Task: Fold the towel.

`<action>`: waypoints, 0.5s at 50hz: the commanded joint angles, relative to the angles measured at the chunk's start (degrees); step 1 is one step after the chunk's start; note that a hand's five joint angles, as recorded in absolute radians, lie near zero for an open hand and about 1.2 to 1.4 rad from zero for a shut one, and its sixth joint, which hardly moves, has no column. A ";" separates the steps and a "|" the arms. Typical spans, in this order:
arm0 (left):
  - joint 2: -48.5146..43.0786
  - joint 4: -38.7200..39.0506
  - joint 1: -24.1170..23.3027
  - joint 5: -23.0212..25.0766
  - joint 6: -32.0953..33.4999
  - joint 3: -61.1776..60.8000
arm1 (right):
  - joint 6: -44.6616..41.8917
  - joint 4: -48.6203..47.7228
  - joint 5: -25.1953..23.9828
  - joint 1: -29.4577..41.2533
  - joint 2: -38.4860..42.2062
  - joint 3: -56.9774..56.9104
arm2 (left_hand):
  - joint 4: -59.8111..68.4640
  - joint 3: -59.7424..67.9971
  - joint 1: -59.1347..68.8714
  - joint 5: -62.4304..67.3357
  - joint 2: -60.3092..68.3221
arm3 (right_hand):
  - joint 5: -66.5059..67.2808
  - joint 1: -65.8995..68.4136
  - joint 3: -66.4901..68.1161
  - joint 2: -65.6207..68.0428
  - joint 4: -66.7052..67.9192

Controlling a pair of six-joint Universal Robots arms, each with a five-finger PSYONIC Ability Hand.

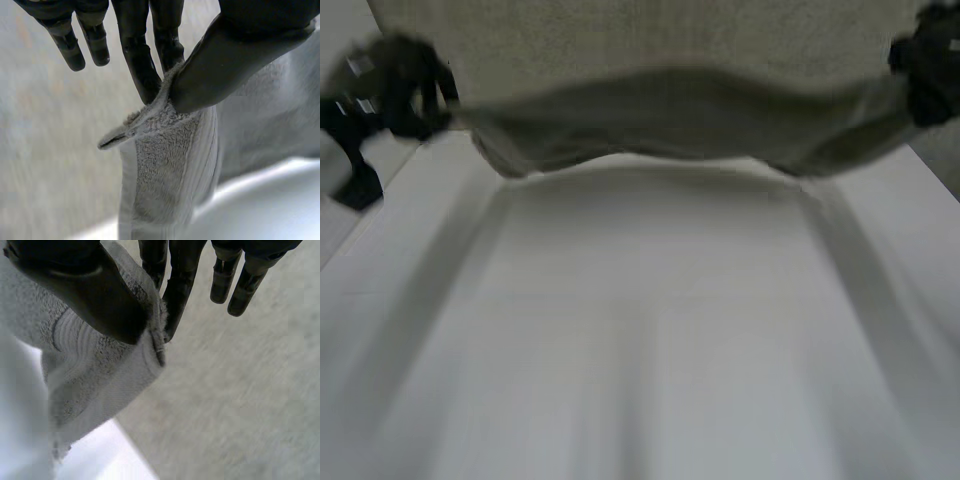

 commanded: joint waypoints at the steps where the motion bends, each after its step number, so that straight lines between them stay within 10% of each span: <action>1: -1.45 -0.37 -0.30 -0.13 13.80 -13.43 | -2.63 -0.06 -9.07 -2.20 0.76 11.86 | -2.88 -2.46 4.36 3.49 4.27 | 3.56 5.08 -0.38 4.65 -3.42; 16: 6.37 -6.08 -0.13 0.93 15.23 -22.86 | -10.54 4.25 -18.67 -14.25 -7.06 23.32 | -2.88 -2.46 4.36 3.49 4.27 | 3.56 5.08 -0.38 4.65 -3.42; 25: 17.88 -16.26 2.24 8.82 15.05 -22.08 | -12.48 17.07 -36.31 -28.73 -16.28 22.27 | -2.88 -2.46 4.36 3.49 4.27 | 3.56 5.08 -0.38 4.65 -3.42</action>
